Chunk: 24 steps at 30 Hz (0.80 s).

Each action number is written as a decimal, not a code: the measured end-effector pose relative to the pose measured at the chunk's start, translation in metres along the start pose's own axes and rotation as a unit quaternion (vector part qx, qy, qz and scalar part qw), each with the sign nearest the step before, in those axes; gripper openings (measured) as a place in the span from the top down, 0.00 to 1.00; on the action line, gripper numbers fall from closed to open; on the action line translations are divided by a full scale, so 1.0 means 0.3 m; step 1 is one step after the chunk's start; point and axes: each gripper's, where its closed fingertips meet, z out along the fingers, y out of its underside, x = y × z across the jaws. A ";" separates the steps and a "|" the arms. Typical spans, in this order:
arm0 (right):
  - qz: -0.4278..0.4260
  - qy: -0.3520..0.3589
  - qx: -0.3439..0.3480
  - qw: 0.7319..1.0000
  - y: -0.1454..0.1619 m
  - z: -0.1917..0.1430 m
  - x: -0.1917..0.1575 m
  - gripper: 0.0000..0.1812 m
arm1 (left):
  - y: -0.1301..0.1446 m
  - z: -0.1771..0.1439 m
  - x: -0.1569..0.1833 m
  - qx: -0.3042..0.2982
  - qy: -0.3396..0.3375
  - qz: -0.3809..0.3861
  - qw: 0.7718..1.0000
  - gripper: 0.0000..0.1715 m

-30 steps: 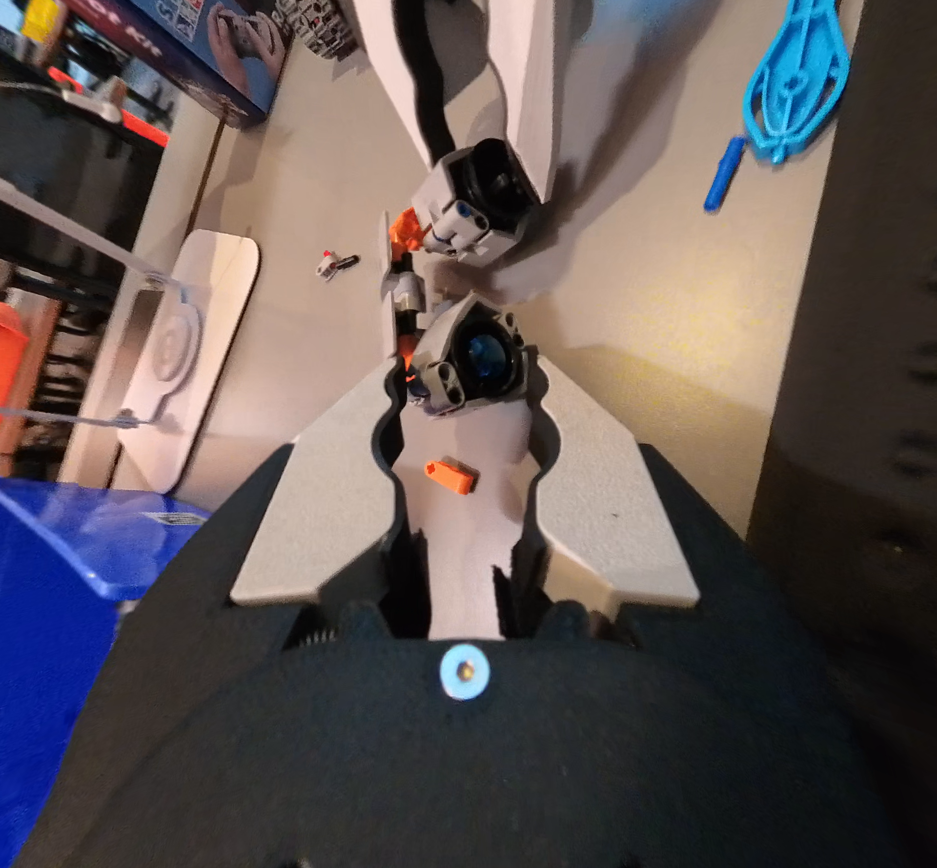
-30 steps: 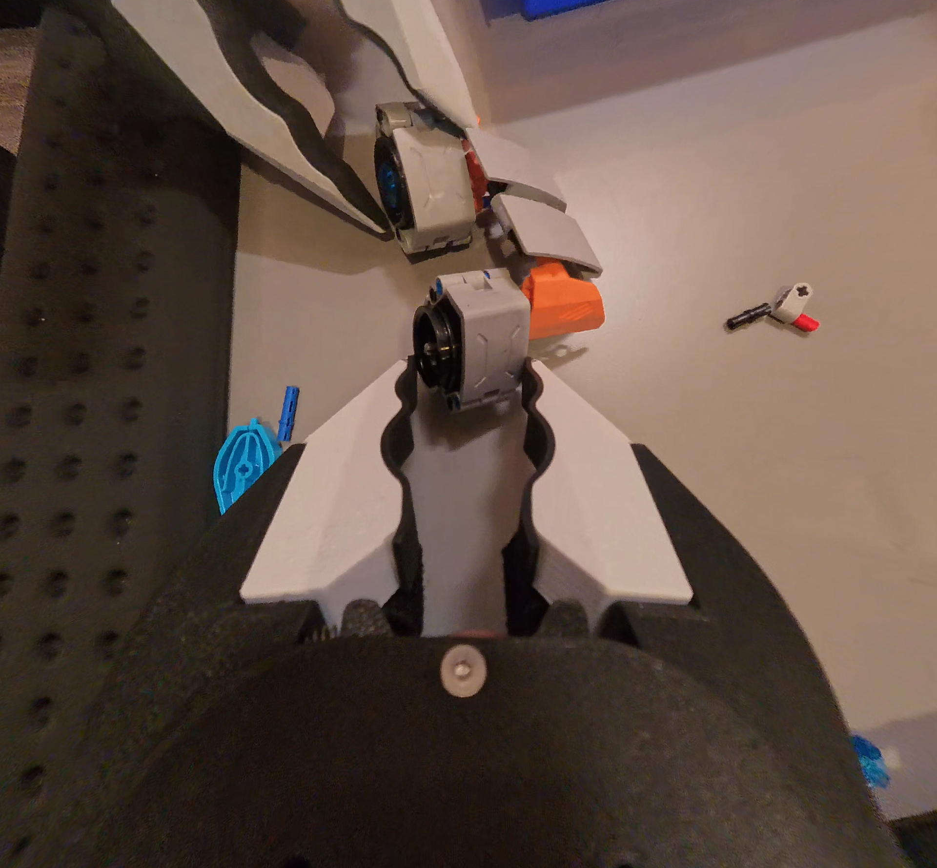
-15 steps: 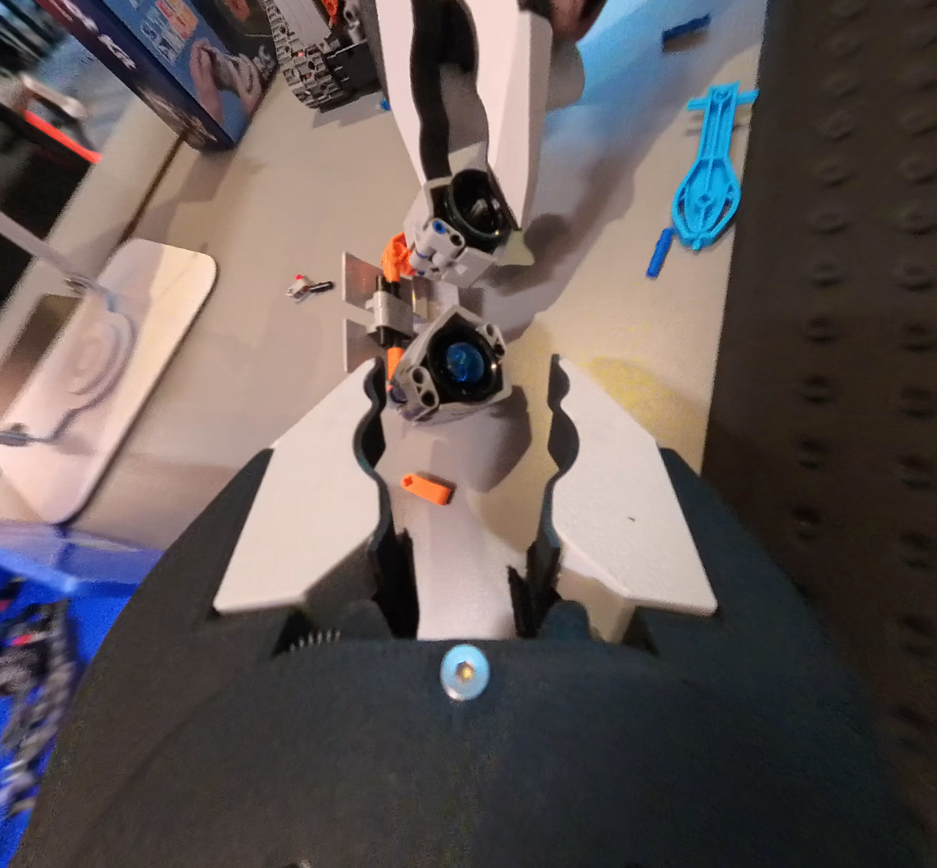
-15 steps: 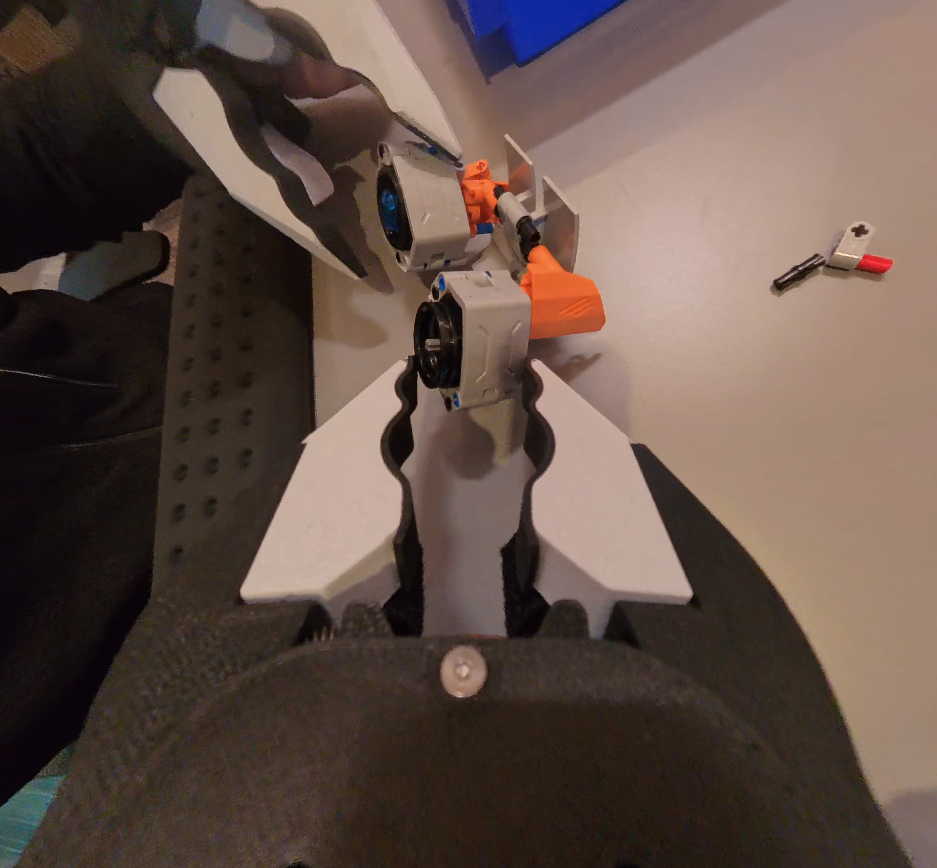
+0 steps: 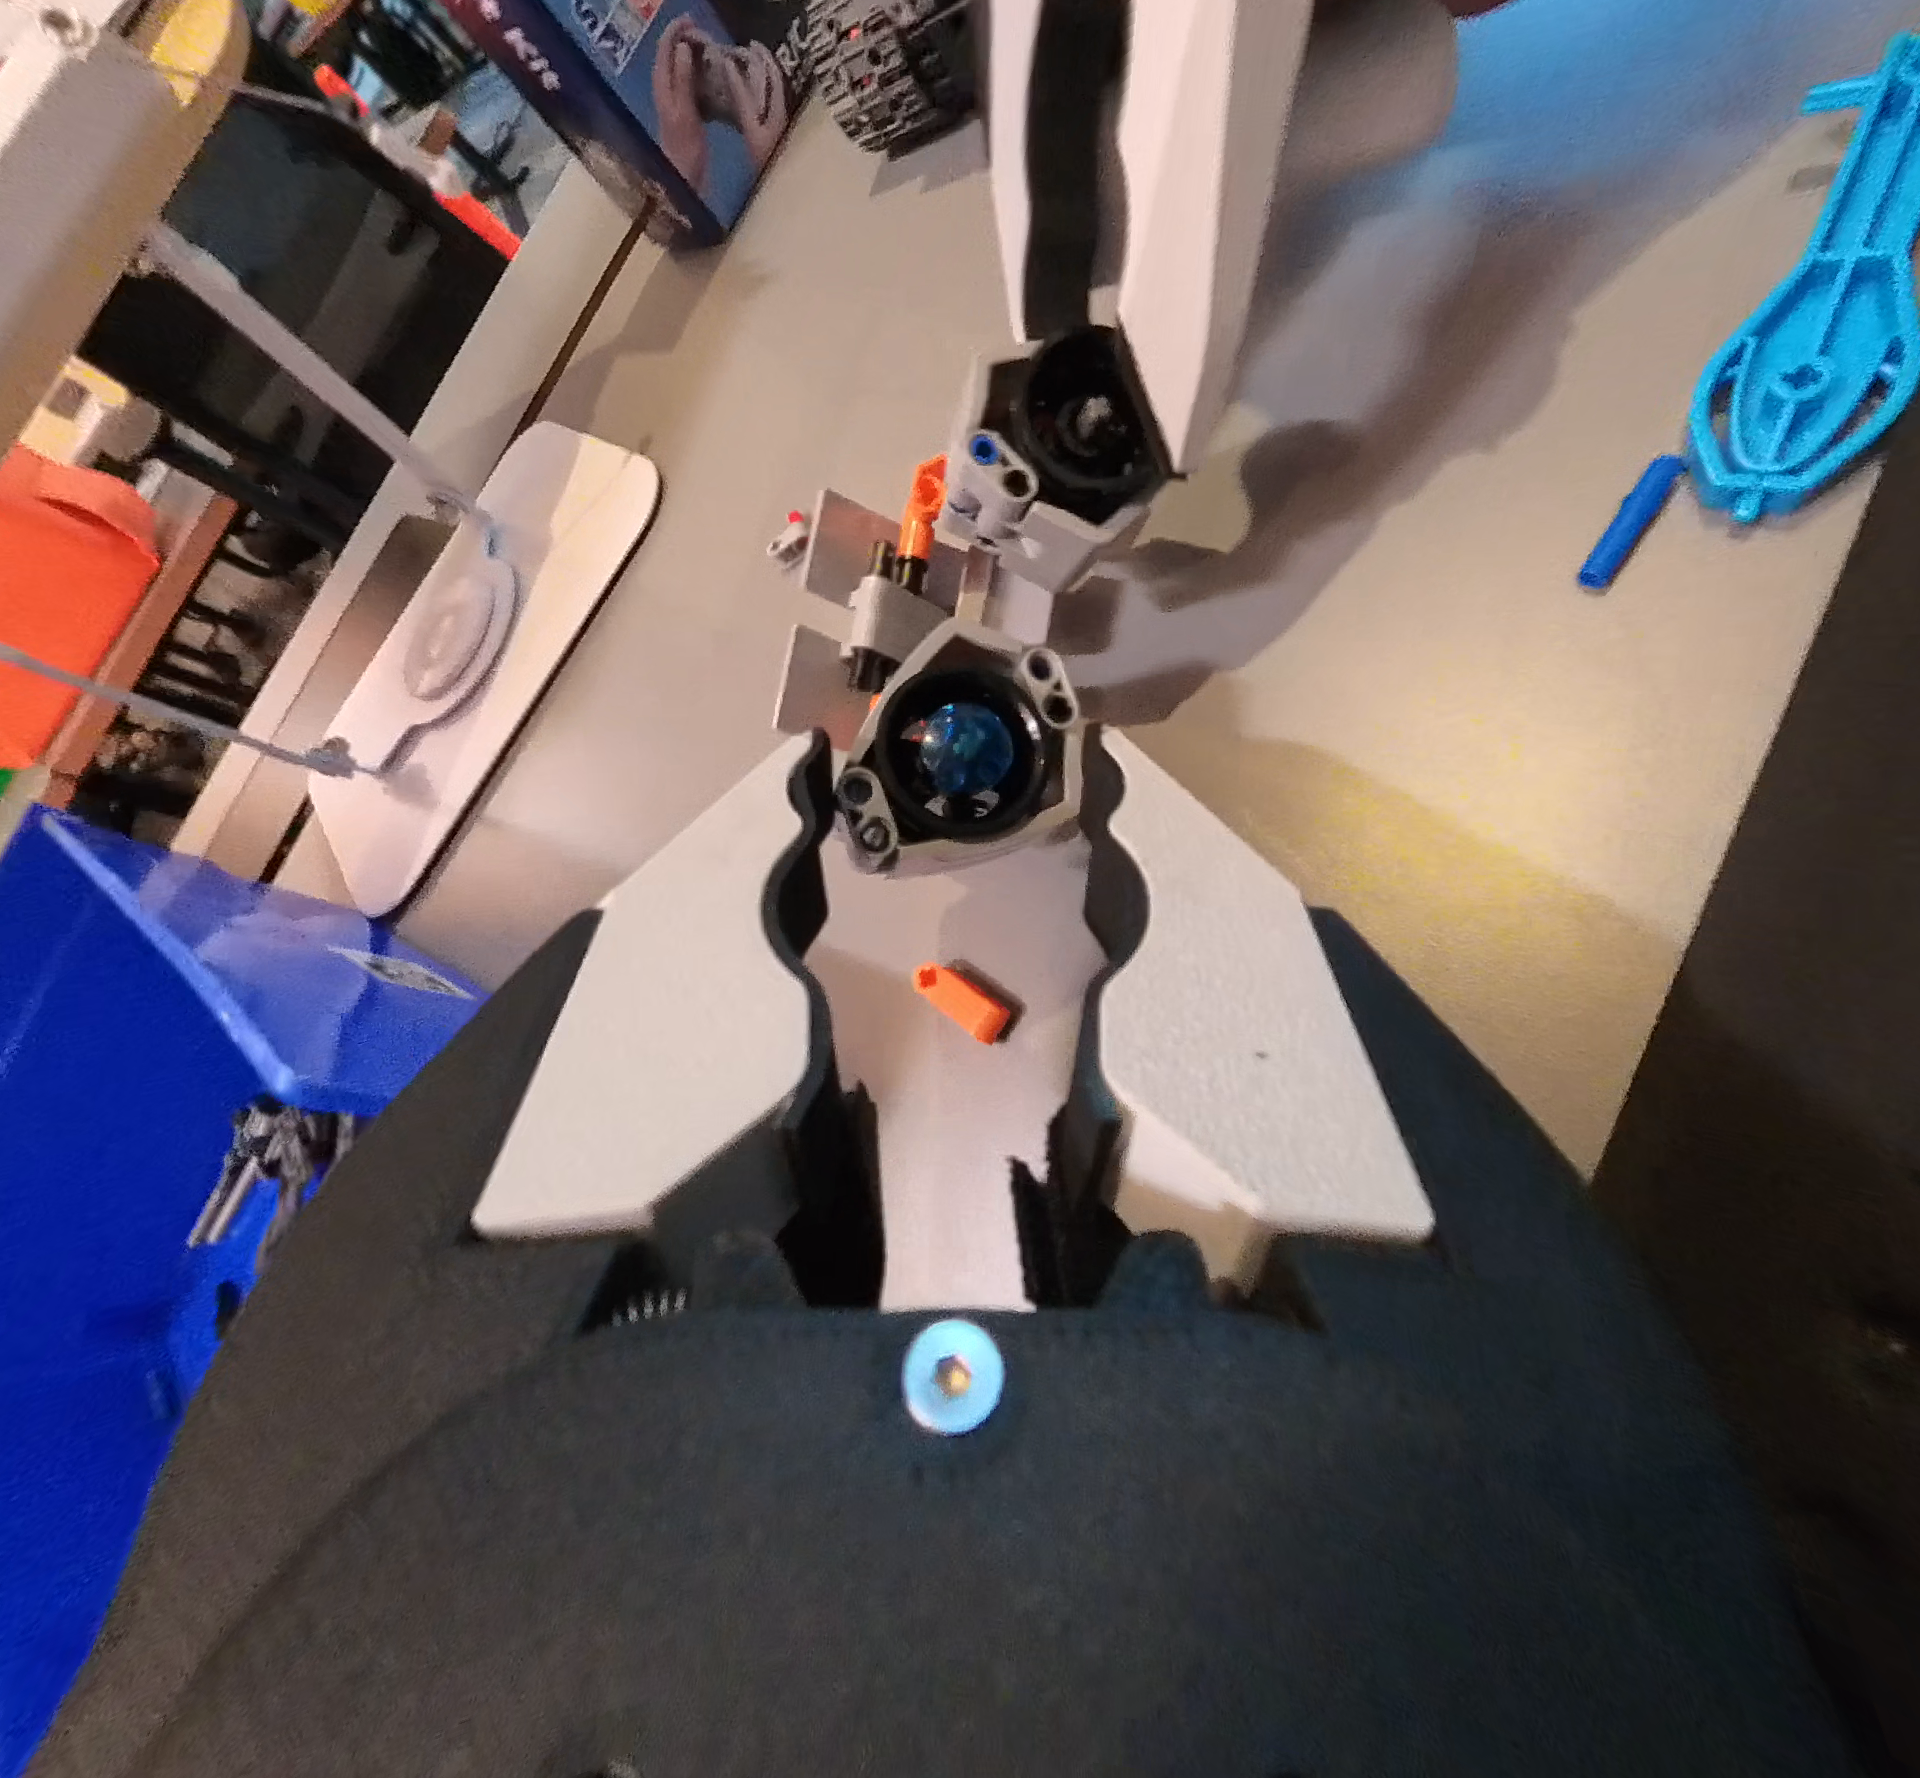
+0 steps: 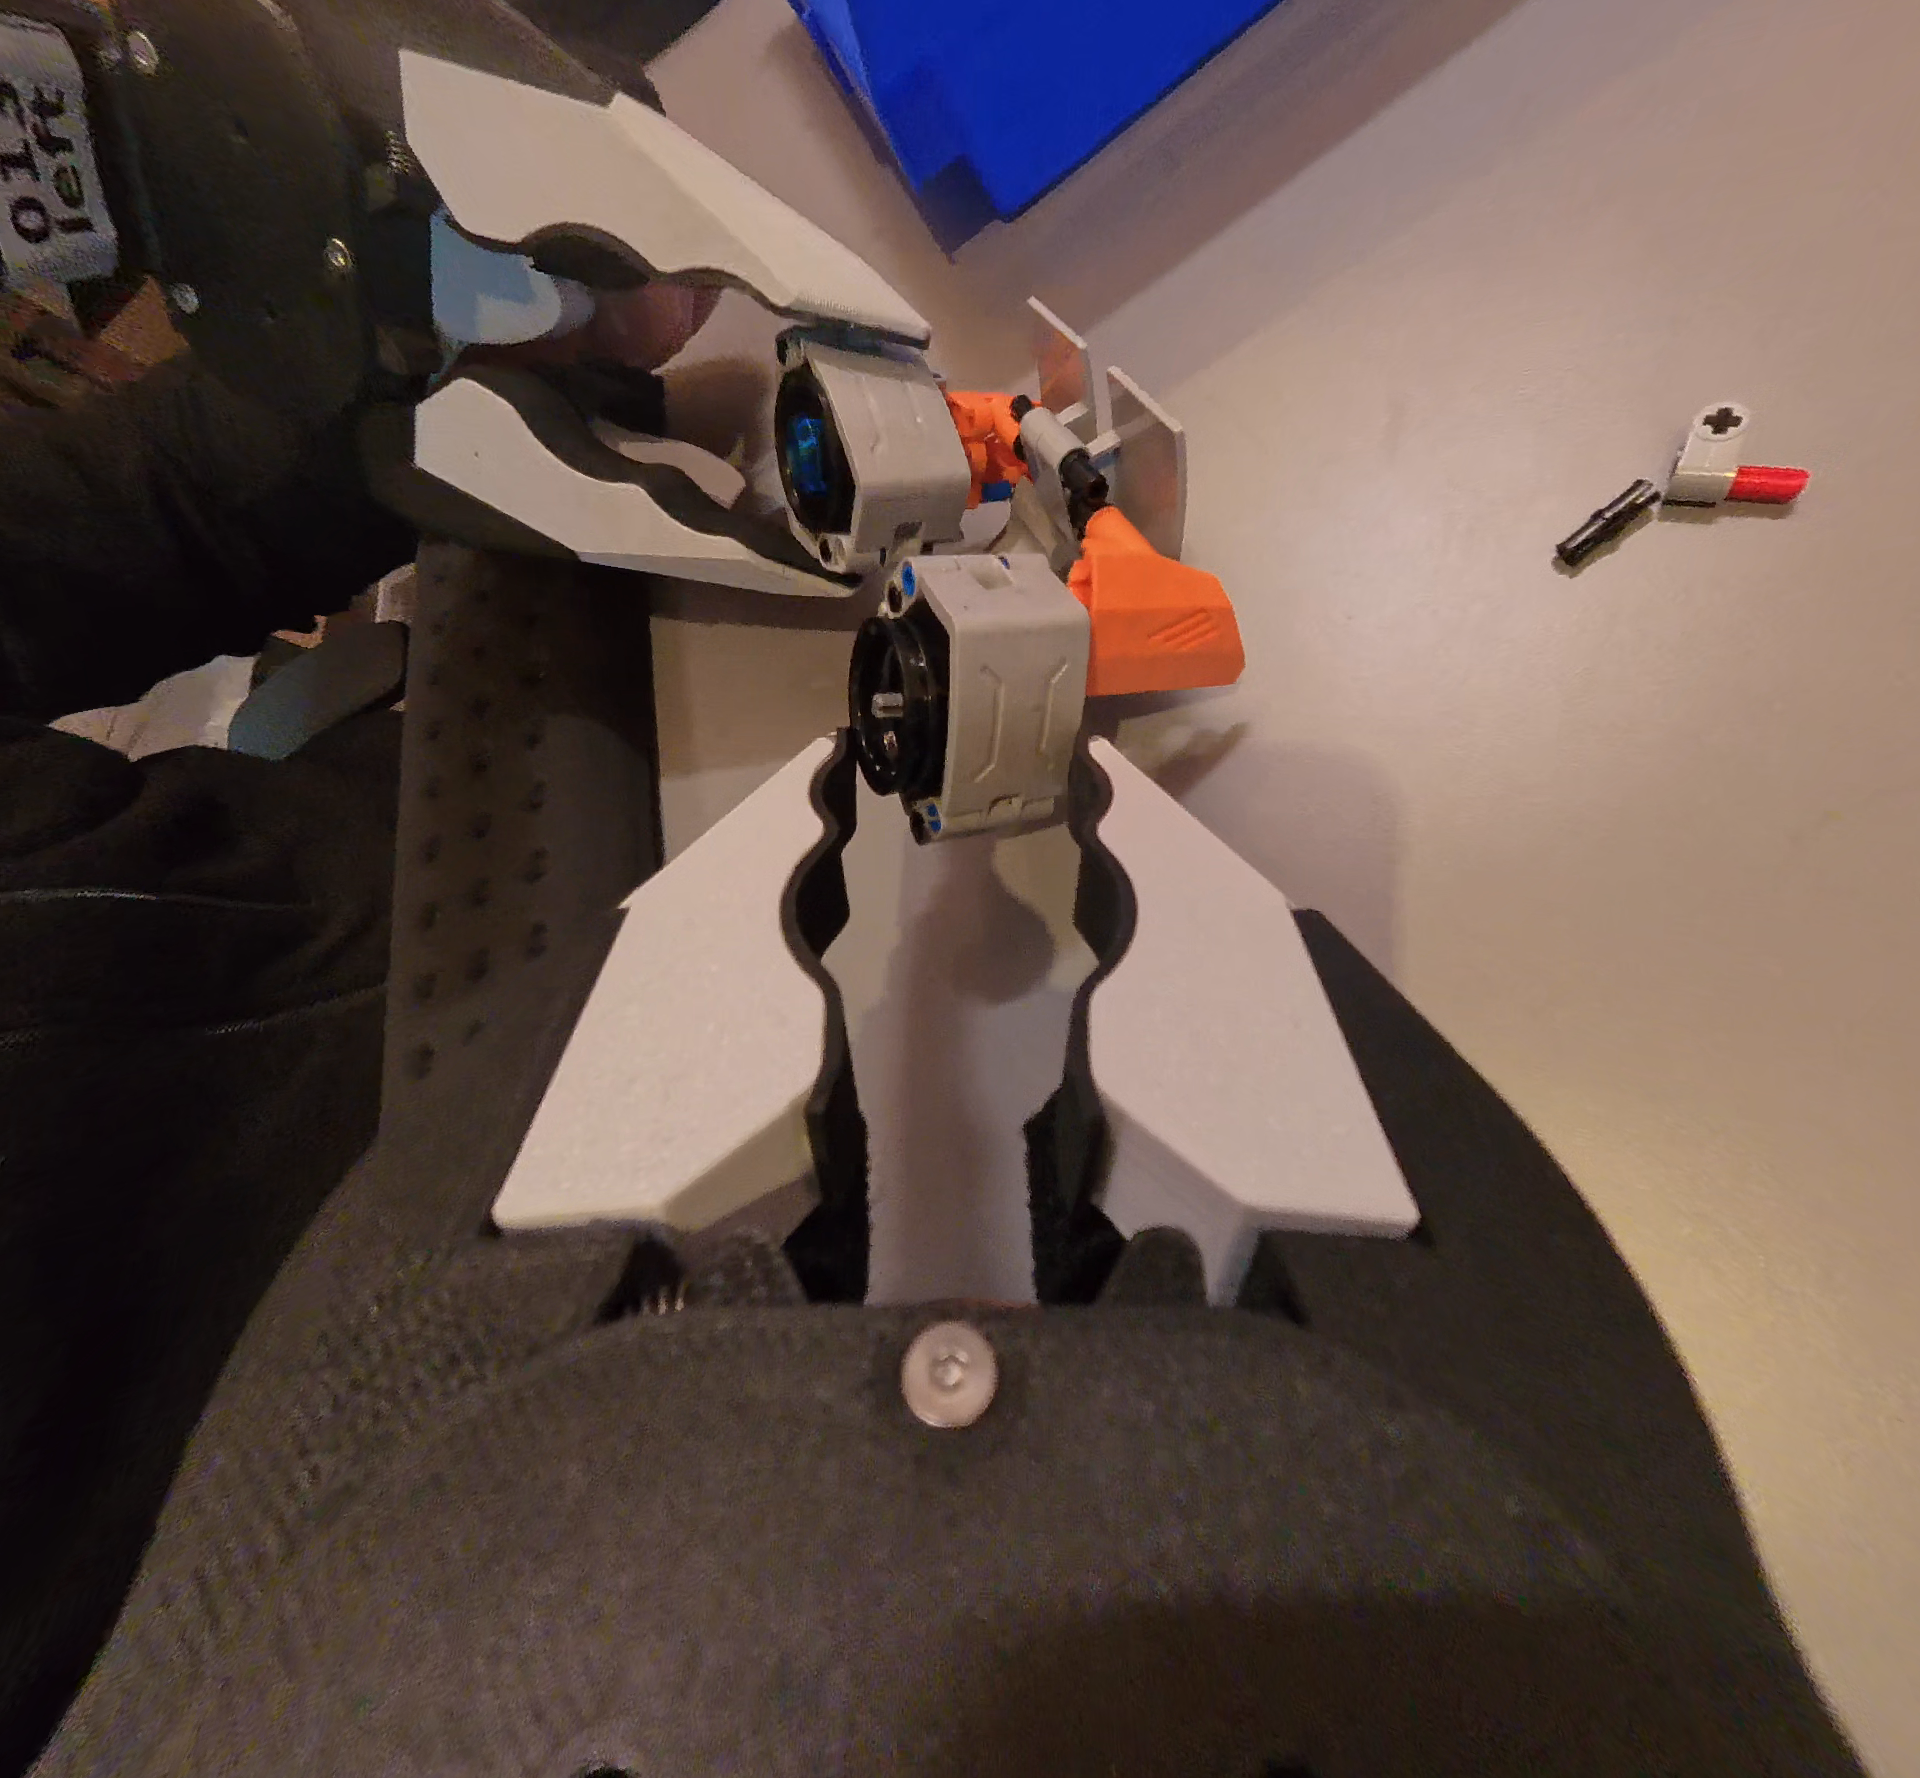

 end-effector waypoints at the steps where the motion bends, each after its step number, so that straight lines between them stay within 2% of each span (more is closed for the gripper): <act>1: -0.002 0.003 -0.002 1.000 0.004 0.005 0.001 0.79 | 0.001 -0.001 -0.001 0.000 0.002 -0.007 1.000 0.73; 5: -0.026 0.002 -0.009 1.000 0.001 -0.007 0.000 0.79 | -0.001 -0.009 0.017 0.012 0.016 0.044 0.999 0.74; 9: -0.087 0.002 -0.075 0.993 0.041 -0.021 -0.009 0.79 | -0.005 -0.008 0.039 0.008 0.027 0.087 0.996 0.74; 11: -0.118 0.000 -0.115 0.986 0.065 -0.026 -0.011 0.79 | -0.002 -0.007 0.054 0.002 0.025 0.139 0.990 0.74; 15: -0.190 0.001 -0.219 0.957 0.107 -0.041 -0.007 0.79 | -0.014 -0.004 0.083 0.006 0.039 0.191 0.981 0.74; 20: -0.291 0.052 -0.371 0.880 0.106 -0.078 0.010 0.79 | -0.023 0.007 0.112 -0.004 0.033 0.260 0.965 0.74; 22: -0.319 0.079 -0.389 0.861 0.076 -0.076 0.008 0.79 | -0.025 0.013 0.115 -0.010 0.031 0.272 0.962 0.74; 24: -0.323 0.085 -0.371 0.866 0.054 -0.065 -0.003 0.78 | -0.022 0.017 0.109 -0.015 0.028 0.276 0.961 0.74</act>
